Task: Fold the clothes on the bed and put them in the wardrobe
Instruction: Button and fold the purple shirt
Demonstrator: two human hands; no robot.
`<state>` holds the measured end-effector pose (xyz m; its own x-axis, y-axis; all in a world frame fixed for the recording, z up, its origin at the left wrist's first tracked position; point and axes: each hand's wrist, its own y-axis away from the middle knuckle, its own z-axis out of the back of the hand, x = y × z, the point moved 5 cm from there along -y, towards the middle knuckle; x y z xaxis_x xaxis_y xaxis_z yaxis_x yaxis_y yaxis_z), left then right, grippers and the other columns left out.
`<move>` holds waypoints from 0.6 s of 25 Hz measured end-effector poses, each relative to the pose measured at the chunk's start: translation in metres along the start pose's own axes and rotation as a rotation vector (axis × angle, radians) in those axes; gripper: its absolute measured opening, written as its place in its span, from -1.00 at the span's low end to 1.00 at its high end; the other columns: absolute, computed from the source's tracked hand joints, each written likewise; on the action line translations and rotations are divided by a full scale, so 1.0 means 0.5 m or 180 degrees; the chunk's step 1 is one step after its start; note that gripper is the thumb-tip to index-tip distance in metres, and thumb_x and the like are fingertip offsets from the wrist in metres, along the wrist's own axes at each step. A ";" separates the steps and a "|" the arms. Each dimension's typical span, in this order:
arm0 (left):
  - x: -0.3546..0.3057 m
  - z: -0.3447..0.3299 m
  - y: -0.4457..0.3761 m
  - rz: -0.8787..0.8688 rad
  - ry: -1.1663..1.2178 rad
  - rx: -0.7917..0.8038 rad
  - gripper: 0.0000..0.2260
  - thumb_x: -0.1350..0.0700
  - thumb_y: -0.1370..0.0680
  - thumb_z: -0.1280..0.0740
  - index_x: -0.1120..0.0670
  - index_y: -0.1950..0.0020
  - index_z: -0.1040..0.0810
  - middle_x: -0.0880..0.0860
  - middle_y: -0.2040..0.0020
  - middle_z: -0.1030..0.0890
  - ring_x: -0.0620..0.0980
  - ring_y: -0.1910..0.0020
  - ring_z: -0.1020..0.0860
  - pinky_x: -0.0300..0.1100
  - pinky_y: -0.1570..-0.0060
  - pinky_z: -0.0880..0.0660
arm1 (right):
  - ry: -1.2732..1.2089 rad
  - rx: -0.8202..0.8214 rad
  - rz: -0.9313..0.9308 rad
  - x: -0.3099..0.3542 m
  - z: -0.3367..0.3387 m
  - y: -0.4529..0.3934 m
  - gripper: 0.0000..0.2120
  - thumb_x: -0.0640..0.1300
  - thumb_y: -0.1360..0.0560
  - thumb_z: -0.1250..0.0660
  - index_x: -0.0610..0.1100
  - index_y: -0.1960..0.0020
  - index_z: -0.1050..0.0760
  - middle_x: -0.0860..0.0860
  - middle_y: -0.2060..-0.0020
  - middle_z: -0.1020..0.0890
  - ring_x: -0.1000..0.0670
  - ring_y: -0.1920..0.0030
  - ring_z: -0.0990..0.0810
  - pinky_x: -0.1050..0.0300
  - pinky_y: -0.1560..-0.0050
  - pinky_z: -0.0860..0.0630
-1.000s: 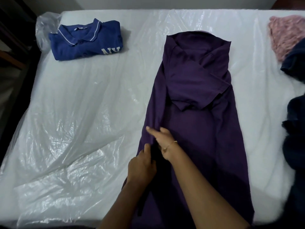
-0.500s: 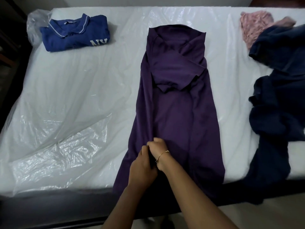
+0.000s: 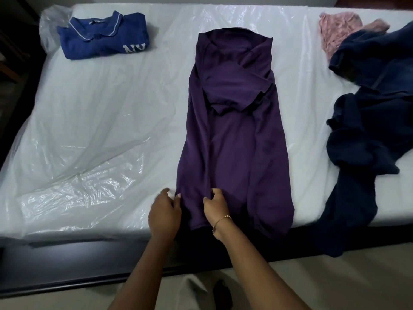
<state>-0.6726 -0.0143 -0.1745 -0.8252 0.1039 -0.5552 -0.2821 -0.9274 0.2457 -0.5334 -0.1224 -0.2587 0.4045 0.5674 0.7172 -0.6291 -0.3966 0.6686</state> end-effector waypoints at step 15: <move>-0.014 -0.027 0.170 0.1475 0.2513 0.1962 -0.75 0.13 -0.55 -0.50 0.23 -0.16 -0.69 0.21 -0.02 -0.75 0.19 -0.03 -0.71 0.06 -0.16 -0.60 | 0.2070 -0.1237 0.1345 -0.060 0.109 0.039 -0.73 -0.03 -0.95 -0.34 0.14 -0.60 -0.68 -0.02 -0.18 -0.94 -0.17 -0.12 -0.91 -0.20 -0.03 -0.97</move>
<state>-0.6840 -0.0988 -0.1604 -0.4314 -0.6699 -0.6042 -0.4029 -0.4561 0.7935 -0.5215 -0.1862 -0.2565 -0.2996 0.7752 0.5561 -0.8712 -0.4599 0.1717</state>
